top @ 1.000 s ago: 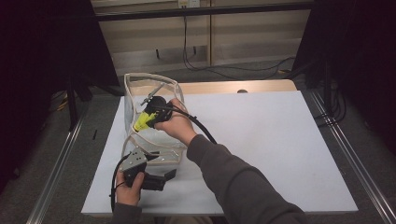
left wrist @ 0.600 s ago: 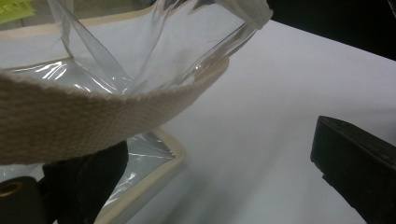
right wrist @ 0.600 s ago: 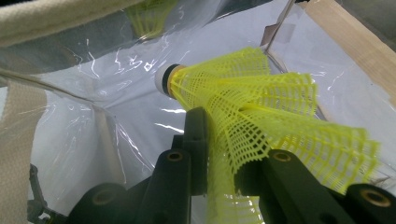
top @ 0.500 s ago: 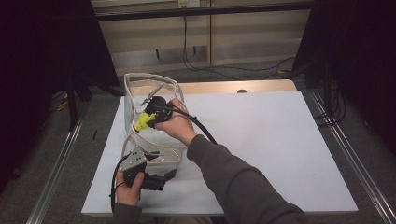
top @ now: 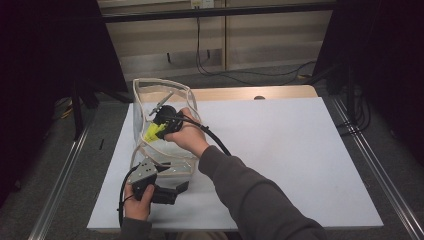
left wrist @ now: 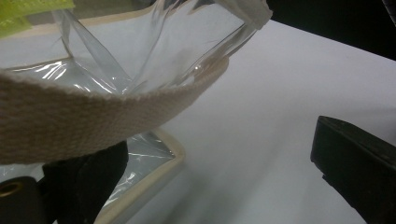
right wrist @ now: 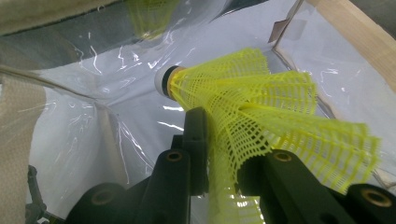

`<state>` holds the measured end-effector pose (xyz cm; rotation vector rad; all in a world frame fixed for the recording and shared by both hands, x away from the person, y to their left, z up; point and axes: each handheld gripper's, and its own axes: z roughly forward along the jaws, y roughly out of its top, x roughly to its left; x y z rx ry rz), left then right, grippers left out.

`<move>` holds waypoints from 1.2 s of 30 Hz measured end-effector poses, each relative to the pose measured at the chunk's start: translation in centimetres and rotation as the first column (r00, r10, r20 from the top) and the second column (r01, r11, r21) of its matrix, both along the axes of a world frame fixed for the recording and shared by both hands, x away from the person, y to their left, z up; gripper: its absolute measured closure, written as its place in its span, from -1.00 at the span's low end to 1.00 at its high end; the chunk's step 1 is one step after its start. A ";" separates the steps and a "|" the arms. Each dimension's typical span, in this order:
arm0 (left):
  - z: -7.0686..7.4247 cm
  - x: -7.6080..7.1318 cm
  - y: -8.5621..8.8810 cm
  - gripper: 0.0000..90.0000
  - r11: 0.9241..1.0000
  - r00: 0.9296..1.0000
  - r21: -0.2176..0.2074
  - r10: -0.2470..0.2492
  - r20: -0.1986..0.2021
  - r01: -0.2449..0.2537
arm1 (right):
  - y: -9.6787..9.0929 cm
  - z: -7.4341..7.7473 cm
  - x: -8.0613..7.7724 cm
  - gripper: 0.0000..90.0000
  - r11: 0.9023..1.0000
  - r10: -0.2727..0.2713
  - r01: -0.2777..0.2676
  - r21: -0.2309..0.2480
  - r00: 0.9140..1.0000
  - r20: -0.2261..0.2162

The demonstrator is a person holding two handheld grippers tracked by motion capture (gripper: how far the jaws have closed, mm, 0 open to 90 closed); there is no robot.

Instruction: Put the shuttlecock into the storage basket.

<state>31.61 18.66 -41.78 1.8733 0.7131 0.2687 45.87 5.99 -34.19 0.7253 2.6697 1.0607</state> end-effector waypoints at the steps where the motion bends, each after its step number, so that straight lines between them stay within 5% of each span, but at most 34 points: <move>1: 0.0 0.0 0.0 -0.91 1.000 1.000 0.001 -0.001 0.000 0.001 | 0.1 -0.1 0.0 0.74 1.000 0.002 -0.002 -0.002 1.000 -0.002; 28: 0.0 0.1 0.1 -0.91 1.000 1.000 0.004 -0.005 0.004 0.005 | 1.1 -1.4 -0.1 0.72 0.997 0.027 -0.030 -0.067 0.999 -0.042; 36: 0.0 0.0 0.1 -0.91 1.000 1.000 0.000 -0.003 0.001 0.003 | 1.6 -1.9 -0.2 0.53 0.997 0.055 -0.058 -0.046 0.995 -0.081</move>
